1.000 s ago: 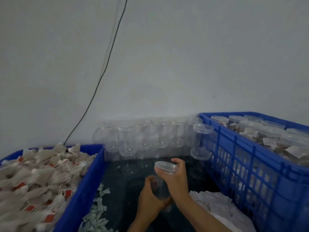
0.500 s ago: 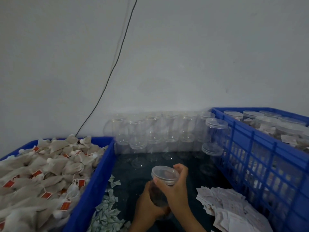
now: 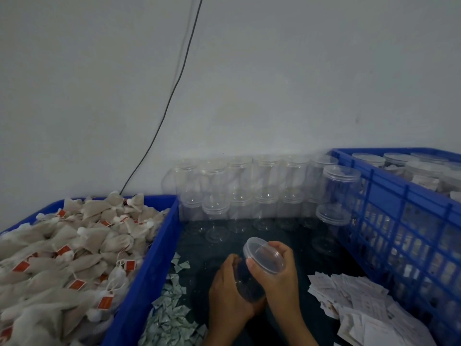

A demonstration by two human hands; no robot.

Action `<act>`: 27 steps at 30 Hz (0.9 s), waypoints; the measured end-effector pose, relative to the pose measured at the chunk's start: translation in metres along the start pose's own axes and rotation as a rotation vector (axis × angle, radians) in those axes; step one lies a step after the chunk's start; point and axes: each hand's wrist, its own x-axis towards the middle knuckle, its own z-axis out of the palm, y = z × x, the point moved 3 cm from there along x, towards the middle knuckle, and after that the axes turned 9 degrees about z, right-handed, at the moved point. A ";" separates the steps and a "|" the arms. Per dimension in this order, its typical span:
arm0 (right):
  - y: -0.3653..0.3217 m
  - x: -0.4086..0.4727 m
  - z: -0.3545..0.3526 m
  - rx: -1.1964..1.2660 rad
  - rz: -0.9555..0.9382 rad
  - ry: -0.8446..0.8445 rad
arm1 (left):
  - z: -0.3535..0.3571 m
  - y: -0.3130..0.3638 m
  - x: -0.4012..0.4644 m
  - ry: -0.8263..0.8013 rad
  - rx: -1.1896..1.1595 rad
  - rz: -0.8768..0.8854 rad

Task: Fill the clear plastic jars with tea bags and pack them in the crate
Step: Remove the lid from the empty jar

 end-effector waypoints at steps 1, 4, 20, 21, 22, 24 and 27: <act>0.002 0.000 -0.001 -0.005 -0.001 -0.001 | 0.001 -0.001 0.000 -0.010 -0.005 0.001; 0.000 -0.001 -0.002 -0.039 -0.027 0.010 | 0.002 -0.004 -0.002 -0.034 -0.030 -0.011; -0.028 0.003 -0.003 -0.286 -0.030 -0.001 | 0.005 -0.003 -0.002 0.077 0.171 0.175; -0.027 0.003 -0.005 -0.271 -0.031 -0.004 | 0.005 -0.003 -0.002 0.075 0.147 0.176; -0.028 0.003 -0.005 -0.265 -0.042 -0.020 | 0.004 -0.002 -0.002 0.063 0.107 0.173; -0.033 0.003 -0.006 -0.307 -0.096 -0.117 | 0.000 -0.005 -0.004 -0.024 -0.012 0.119; -0.046 0.007 -0.012 -0.406 -0.170 -0.427 | 0.002 -0.016 -0.006 -0.239 -0.359 0.052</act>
